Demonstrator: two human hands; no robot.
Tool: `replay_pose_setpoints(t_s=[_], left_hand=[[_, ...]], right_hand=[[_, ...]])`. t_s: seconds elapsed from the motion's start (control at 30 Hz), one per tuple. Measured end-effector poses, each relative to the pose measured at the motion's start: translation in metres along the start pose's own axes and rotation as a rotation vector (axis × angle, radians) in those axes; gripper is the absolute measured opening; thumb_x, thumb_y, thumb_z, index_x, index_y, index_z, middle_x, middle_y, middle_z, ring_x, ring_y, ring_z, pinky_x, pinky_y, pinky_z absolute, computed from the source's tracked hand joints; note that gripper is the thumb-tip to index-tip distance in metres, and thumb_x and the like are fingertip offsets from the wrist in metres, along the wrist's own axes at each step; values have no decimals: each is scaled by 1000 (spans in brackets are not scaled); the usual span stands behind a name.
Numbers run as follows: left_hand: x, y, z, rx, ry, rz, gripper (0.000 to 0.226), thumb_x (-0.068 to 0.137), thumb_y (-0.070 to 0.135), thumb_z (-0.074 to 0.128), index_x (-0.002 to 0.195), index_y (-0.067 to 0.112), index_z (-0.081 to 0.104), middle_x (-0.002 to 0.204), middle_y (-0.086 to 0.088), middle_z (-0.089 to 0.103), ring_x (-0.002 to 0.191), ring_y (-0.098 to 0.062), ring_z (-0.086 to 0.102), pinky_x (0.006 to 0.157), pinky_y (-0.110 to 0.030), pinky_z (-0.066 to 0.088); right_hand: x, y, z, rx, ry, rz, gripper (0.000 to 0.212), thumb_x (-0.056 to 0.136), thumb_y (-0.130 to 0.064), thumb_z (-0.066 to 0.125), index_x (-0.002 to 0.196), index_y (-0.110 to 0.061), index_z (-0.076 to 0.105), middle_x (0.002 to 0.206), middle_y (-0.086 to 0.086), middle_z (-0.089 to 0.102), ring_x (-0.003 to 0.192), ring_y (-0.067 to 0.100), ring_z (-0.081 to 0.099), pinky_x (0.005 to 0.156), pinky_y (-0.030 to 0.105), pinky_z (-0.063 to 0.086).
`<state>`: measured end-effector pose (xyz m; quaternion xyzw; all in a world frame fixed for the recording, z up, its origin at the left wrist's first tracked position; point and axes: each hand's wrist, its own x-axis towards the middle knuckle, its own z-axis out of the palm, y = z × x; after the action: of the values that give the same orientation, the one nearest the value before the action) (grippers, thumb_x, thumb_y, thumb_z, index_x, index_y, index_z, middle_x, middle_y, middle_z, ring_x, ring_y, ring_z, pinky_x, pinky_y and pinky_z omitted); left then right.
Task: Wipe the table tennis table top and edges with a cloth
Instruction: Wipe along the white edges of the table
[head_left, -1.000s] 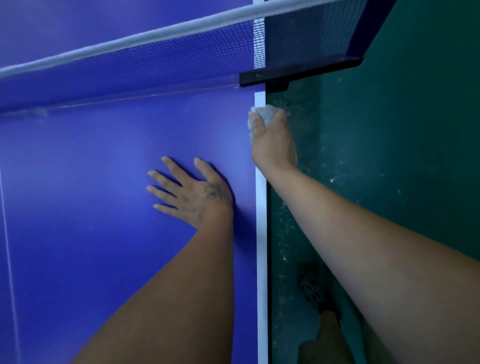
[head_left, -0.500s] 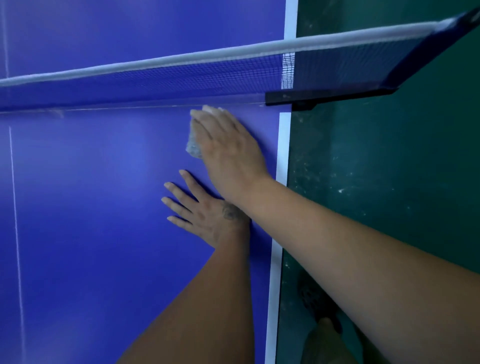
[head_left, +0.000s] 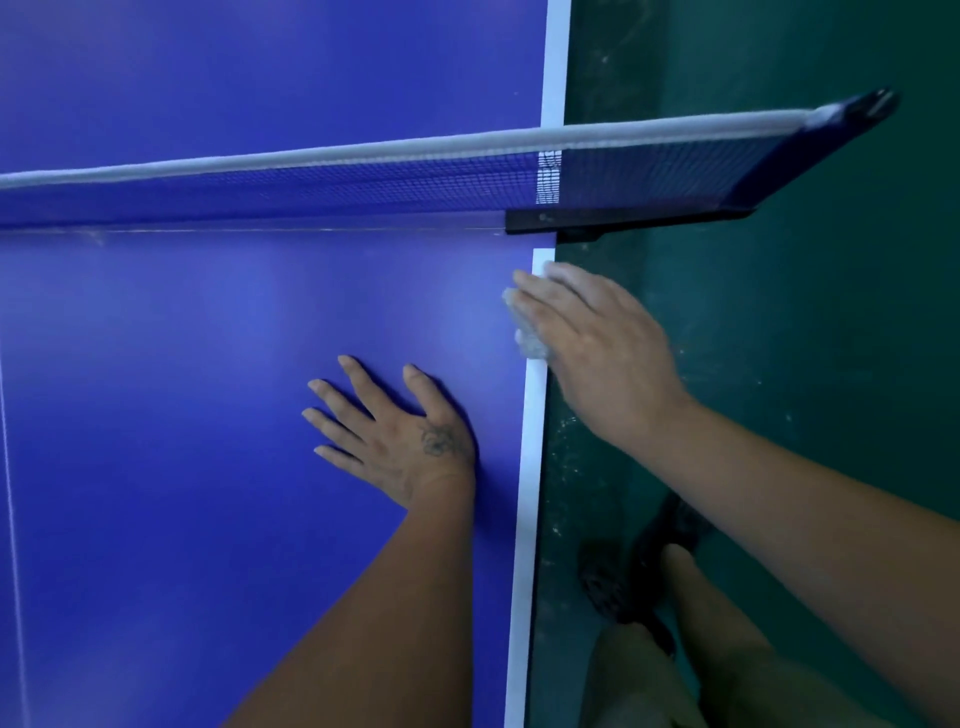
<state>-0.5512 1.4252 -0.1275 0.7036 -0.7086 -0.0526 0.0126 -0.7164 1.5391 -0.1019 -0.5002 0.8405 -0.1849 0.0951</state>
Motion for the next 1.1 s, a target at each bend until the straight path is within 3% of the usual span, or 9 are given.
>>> replay_pose_setpoints(t_s=[0.17,0.33,0.53,0.6,0.67,0.73,0.8,0.97,1.1], left_hand=[[-1,0,-2,5,-25,3,79,102,69,19,172,34,16,181,1,5,168,-24,-1,134,-56,-1],[0,0,-3,8,-20,-3,80,101,69,18,172,34,16,181,2,5,168,-24,-1,134,-55,-2],[0,0,-2,7,-6,4,79,102,69,18,172,34,16,181,1,5,168,-25,-1,134,-56,-1],[0,-1,-2,16,-16,2,79,102,70,16,172,34,14,181,1,4,168,-24,-2,134,-56,-2],[0,-2,-2,26,-23,6,79,102,70,15,172,34,13,181,1,3,168,-24,-3,134,-56,-1],[0,-3,-1,23,-19,11,78,103,69,18,172,34,14,181,1,4,168,-25,-2,134,-57,-1],[1,-4,0,18,-4,12,76,104,68,21,172,34,16,181,1,7,168,-26,1,134,-57,0],[1,-7,5,4,33,16,72,107,65,28,171,32,23,181,0,13,167,-28,6,133,-60,5],[0,-4,0,1,0,12,72,107,63,27,172,31,23,181,0,11,167,-28,5,133,-59,3]], right_hand=[[-3,-14,-10,45,88,187,45,100,-21,57,144,-15,63,158,-3,55,140,27,51,108,42,38],[25,-51,6,51,80,37,47,96,-20,70,142,-16,64,159,-3,54,137,26,55,111,39,38],[-32,-19,17,262,151,157,40,105,-29,62,145,-22,65,150,-6,61,135,26,53,111,40,40],[-50,-16,20,360,119,305,43,103,-24,64,146,-17,62,149,-2,59,131,27,54,112,42,41],[-56,-26,21,590,73,646,35,107,-30,62,138,-16,61,139,-3,60,126,23,57,110,43,45],[-48,-42,20,951,66,1061,19,110,-37,58,116,-22,67,109,-14,69,104,10,65,103,41,50],[-35,-57,22,1215,103,1298,34,112,-35,55,80,-27,60,67,-17,64,72,8,61,89,34,50],[9,-50,18,1311,162,1318,51,112,-35,55,64,-23,40,51,-16,49,50,3,45,67,32,42],[45,-13,3,1462,191,1219,46,113,-33,54,70,-17,49,60,-16,51,56,2,45,72,17,46]])
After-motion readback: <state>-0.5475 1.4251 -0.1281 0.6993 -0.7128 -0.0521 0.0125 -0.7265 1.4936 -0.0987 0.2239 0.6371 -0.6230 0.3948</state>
